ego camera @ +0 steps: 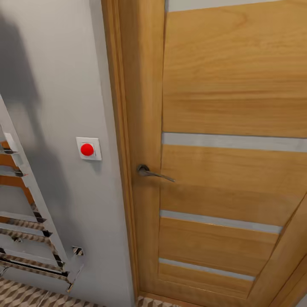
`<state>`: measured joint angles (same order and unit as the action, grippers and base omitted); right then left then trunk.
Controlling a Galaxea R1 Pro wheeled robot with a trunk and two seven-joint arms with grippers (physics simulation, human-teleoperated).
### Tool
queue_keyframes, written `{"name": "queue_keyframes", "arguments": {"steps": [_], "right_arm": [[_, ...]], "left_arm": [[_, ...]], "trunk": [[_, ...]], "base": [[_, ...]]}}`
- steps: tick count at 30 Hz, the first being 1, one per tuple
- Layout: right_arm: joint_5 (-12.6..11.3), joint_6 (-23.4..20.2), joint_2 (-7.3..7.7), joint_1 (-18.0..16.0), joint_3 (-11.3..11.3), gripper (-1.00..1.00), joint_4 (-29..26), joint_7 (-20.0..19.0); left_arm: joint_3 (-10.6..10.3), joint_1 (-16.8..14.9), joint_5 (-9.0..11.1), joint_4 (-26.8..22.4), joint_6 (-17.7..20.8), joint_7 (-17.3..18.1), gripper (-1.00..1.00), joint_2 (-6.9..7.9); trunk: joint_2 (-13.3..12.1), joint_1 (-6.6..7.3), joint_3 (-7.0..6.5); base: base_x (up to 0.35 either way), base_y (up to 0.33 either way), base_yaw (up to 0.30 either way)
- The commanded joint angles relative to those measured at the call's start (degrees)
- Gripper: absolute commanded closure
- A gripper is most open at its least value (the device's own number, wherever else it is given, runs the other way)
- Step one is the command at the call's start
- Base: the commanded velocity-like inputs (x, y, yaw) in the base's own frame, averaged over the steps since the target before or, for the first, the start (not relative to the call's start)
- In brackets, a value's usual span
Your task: Take the four mousetraps from the cabinet in the bathroom and place them on the bathroom floor. Make sure all four end up on the same floor surface, and ensure that at least two of them are either under or directly next to the same bathroom sink.
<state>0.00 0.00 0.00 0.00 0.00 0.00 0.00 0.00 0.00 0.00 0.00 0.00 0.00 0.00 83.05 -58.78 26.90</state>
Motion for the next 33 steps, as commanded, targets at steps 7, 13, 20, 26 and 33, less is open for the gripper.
{"name": "queue_keyframes", "arguments": {"steps": [7,13,20,26,33], "right_arm": [[0.2,-1.0,-0.36,-0.4,-0.1,-1.0,0.1,0.1],[0.3,-0.6,-0.7,-0.3,-0.1,-1.0,0.0,0.1],[0.3,-0.4,-1.05,-0.2,0.0,-1.0,0.0,0.1],[0.3,-0.3,-1.12,-0.2,-0.1,-1.0,0.0,0.1],[0.5,-0.5,-1.02,-0.2,-0.4,-1.0,0.0,-0.1]], "left_arm": [[0.3,0.9,0.1,-0.4,0.4,0.2,-1.0,-0.45],[0.5,2.2,0.4,-0.8,0.5,0.2,-1.0,0.11],[0.5,3.4,0.8,-1.4,0.5,0.2,-1.0,-0.11],[0.4,3.5,0.7,-2.0,0.4,0.3,-1.0,-0.6],[0.1,3.6,0.3,-2.6,-1.0,0.4,-1.0,-1.63]], "trunk": [[0.0,0.05,0.03],[0.0,0.05,0.03],[0.0,0.05,0.03],[0.0,0.05,0.05],[0.0,0.05,0.14]], "base": [[0.0,0.0,0.0],[0.0,0.0,0.0],[0.0,0.0,0.0],[0.0,0.0,0.0],[0.0,0.0,0.0]]}}
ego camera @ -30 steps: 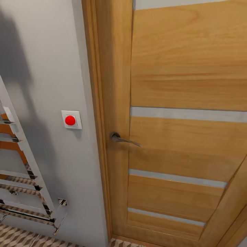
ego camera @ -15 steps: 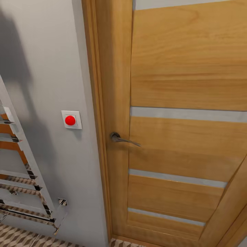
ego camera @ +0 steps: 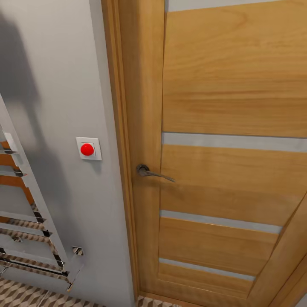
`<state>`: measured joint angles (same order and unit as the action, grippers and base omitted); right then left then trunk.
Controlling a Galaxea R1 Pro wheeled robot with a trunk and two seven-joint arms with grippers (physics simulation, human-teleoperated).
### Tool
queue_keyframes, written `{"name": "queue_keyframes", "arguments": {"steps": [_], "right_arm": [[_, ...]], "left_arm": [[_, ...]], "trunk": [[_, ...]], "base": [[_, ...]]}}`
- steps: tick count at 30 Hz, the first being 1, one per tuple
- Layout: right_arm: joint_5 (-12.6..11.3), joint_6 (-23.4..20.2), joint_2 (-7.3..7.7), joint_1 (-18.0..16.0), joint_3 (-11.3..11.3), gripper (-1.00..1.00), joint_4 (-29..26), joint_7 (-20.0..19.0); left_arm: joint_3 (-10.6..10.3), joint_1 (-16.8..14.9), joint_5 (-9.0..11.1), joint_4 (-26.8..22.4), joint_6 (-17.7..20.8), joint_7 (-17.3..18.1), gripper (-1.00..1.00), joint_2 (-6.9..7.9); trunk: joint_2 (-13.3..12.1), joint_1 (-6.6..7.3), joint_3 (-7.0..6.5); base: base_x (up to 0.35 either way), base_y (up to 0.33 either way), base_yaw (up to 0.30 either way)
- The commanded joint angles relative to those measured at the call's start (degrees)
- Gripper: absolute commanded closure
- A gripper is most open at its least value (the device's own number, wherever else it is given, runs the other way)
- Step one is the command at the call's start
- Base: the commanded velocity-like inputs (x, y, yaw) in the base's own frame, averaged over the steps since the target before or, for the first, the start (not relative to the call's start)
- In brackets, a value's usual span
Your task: Take the four mousetraps from the cabinet in the bathroom and place them on the bathroom floor. Make sure all four end up on the same floor surface, and ensure that at least two of them are either under or directly next to the same bathroom sink.
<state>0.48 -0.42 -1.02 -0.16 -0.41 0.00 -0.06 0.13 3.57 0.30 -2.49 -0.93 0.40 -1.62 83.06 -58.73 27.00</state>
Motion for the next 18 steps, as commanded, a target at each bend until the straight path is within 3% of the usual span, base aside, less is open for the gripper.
{"name": "queue_keyframes", "arguments": {"steps": [1,7,18], "right_arm": [[0.0,-0.1,0.04,0.0,0.0,-1.0,0.0,0.0],[0.0,-0.1,0.06,0.0,0.0,-1.0,0.0,0.4],[-0.3,-0.5,-0.06,0.0,0.5,-1.0,0.1,0.1]], "left_arm": [[0.0,0.0,0.0,-0.1,-0.4,0.0,-1.0,-0.05],[0.4,0.0,0.9,-0.4,-2.3,-0.4,-1.0,-0.2],[0.5,0.0,4.5,-3.9,-4.5,-0.2,-1.0,-0.3]], "trunk": [[0.0,0.0,0.04],[0.0,0.0,0.05],[0.0,0.0,0.05]], "base": [[0.0,0.0,0.0],[0.0,0.0,0.0],[0.0,0.0,0.003]]}}
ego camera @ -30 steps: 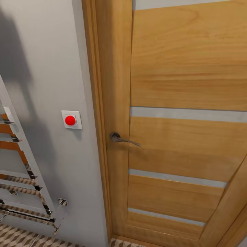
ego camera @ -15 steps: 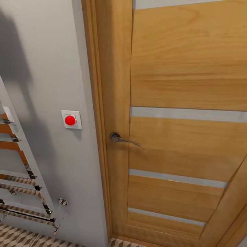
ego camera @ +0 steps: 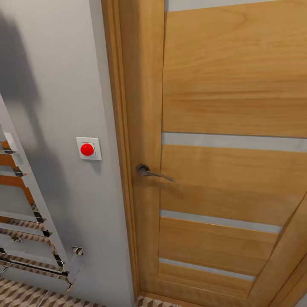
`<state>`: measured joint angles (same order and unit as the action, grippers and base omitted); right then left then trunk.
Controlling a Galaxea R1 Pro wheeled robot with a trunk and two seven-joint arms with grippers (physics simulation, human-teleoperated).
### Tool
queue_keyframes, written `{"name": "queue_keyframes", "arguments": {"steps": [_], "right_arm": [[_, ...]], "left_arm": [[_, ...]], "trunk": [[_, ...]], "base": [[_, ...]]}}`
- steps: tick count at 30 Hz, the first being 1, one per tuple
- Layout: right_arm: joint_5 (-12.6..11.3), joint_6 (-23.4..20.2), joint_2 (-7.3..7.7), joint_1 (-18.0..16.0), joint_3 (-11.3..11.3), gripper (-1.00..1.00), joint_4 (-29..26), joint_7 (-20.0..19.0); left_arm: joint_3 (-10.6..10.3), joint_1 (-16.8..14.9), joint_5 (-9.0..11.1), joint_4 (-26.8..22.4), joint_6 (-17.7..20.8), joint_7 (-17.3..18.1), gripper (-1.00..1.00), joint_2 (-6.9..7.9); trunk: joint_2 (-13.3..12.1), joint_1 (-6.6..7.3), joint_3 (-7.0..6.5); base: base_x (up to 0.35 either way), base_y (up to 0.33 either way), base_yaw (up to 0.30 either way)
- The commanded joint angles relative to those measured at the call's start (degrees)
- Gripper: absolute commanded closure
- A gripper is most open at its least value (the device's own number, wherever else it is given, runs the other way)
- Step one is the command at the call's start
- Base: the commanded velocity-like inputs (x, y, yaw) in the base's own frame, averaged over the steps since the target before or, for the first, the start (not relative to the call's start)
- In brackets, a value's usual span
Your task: Take the four mousetraps from the cabinet in the bathroom and place them on the bathroom floor. Make sure all four end up on the same floor surface, and ensure that at least two of them are either under or directly next to the same bathroom sink.
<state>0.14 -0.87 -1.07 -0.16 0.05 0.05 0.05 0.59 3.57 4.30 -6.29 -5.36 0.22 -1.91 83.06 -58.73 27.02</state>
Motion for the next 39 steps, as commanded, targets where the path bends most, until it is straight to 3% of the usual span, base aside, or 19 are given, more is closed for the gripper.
{"name": "queue_keyframes", "arguments": {"steps": [1,7,8,14,16,17,22,28,33,34,39], "right_arm": [[0.1,0.0,-0.02,0.0,0.0,-1.0,0.0,-0.1],[0.4,-0.3,-0.68,0.0,-0.2,-1.0,-1.4,-0.2],[0.5,-0.5,-0.82,0.0,-0.2,-1.0,-3.8,-0.2],[0.6,-5.7,-1.37,0.0,-0.2,-1.0,-13.2,0.1],[0.6,-8.8,-1.5,0.0,-0.2,-1.0,-16.9,0.3],[0.4,-14.0,-1.51,0.0,-0.2,-1.0,-23.4,0.5],[0.2,-20.0,-1.39,0.0,0.0,-1.0,-32.1,0.7],[0.1,-20.2,-1.31,0.0,0.0,-1.0,-35.3,0.7],[-0.5,-14.3,-1.27,0.0,0.6,-1.0,-31.6,0.7],[-1.2,-10.0,-1.24,0.0,1.3,-1.0,-28.8,0.7],[-2.1,-3.6,-1.25,0.0,1.9,-1.0,-26.2,1.3]], "left_arm": [[0.0,0.0,0.8,-0.4,0.0,0.0,-1.0,-0.01],[0.0,0.0,2.7,-2.4,0.4,-0.1,-1.0,-0.11],[0.0,0.0,11.8,-8.5,0.4,-0.2,-1.0,-0.12],[0.0,0.0,15.4,-13.4,0.6,-0.1,-1.0,-0.18],[-0.1,0.0,16.2,-14.7,0.6,0.1,-1.0,-0.2],[-0.1,0.1,17.0,-16.2,0.5,0.4,-1.0,-0.2],[-0.3,0.1,17.5,-17.5,0.2,1.8,-1.0,-0.22],[-0.5,0.1,17.7,-17.6,0.1,2.8,-1.0,-0.41],[-0.3,0.1,18.0,-16.4,-0.5,3.1,-1.0,-0.48],[-0.2,0.1,18.2,-15.9,-1.2,3.1,-1.0,-0.47],[-0.1,0.1,18.5,-15.6,-2.3,3.1,-1.0,-0.47]], "trunk": [[0.0,0.0,0.04],[0.0,0.0,0.05],[0.0,0.0,0.06],[0.0,0.0,0.15],[0.0,0.0,0.19],[0.0,0.0,0.22],[0.0,0.0,0.33],[0.0,0.0,0.5],[0.0,0.0,0.67],[0.0,0.0,0.71],[0.0,0.0,0.94]], "base": [[0.0,0.0,0.067],[0.0,0.0,0.179],[0.0,0.0,0.242],[0.0,0.0,0.266],[0.0,0.0,0.28],[0.0,0.0,0.285],[0.0,0.0,0.287],[0.0,0.0,0.288],[0.0,0.0,0.283],[0.0,0.0,0.273],[0.0,0.0,0.268]]}}
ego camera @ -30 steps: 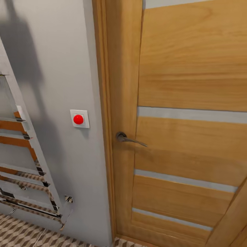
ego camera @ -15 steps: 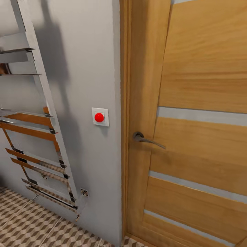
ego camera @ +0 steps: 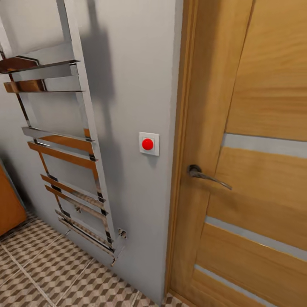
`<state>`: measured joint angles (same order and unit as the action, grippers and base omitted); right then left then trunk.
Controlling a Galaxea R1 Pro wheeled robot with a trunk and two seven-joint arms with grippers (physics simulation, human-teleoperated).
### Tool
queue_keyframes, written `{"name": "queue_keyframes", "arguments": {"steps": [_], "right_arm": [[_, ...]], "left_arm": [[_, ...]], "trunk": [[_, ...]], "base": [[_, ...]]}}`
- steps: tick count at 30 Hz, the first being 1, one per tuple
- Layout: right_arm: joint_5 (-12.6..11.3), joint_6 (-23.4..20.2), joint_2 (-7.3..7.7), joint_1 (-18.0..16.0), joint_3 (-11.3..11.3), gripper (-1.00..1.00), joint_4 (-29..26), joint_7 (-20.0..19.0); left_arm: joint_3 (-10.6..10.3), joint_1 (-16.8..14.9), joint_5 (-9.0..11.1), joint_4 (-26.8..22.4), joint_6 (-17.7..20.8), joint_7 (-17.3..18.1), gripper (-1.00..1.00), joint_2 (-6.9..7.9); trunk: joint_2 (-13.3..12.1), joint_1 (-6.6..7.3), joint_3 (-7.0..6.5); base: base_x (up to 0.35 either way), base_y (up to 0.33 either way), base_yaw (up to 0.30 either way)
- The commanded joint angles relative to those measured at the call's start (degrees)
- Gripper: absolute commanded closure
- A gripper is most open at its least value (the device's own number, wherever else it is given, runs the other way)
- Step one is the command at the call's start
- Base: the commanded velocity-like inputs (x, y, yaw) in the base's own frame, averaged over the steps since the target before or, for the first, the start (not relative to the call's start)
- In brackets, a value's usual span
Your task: Take the four mousetraps from the cabinet in the bathroom and place them on the bathroom floor. Make sure all four end up on the same floor surface, and ensure that at least two of them are either under or directly next to the same bathroom sink.
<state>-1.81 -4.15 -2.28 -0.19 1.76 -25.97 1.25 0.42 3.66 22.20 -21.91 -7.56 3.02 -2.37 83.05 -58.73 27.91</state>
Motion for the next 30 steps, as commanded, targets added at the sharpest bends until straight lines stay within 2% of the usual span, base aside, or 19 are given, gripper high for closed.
{"name": "queue_keyframes", "arguments": {"steps": [1,4,11,21,30], "right_arm": [[-0.3,0.5,-0.05,0.0,0.2,-1.0,0.2,0.2],[-0.6,2.5,-0.09,0.0,0.4,-1.0,1.2,0.7],[-0.8,4.0,-0.03,0.0,0.4,-1.0,1.9,0.9],[-0.8,4.5,-0.04,0.0,0.4,-1.0,2.4,0.8],[-0.7,4.6,-0.07,0.0,0.4,-1.0,2.5,1.1]], "left_arm": [[0.1,0.0,0.7,0.0,-0.2,0.3,-1.0,-0.01],[0.0,0.0,1.2,0.1,-0.6,0.3,-1.0,-0.02],[0.1,0.0,1.9,0.1,-0.8,0.2,-1.0,-0.01],[0.5,0.0,5.2,0.2,-0.9,0.0,-1.0,0.14],[0.7,0.0,6.1,0.2,-0.9,-0.1,-1.0,0.24]], "trunk": [[0.0,0.0,0.1],[0.0,0.0,0.25],[0.0,0.0,0.5],[-4.0,2.2,-1.22],[-7.6,4.17,-2.83]], "base": [[0.0,0.0,0.266],[0.0,0.0,0.264],[0.0,0.0,0.192],[0.0,0.0,0.047],[0.0,0.0,0.21]]}}
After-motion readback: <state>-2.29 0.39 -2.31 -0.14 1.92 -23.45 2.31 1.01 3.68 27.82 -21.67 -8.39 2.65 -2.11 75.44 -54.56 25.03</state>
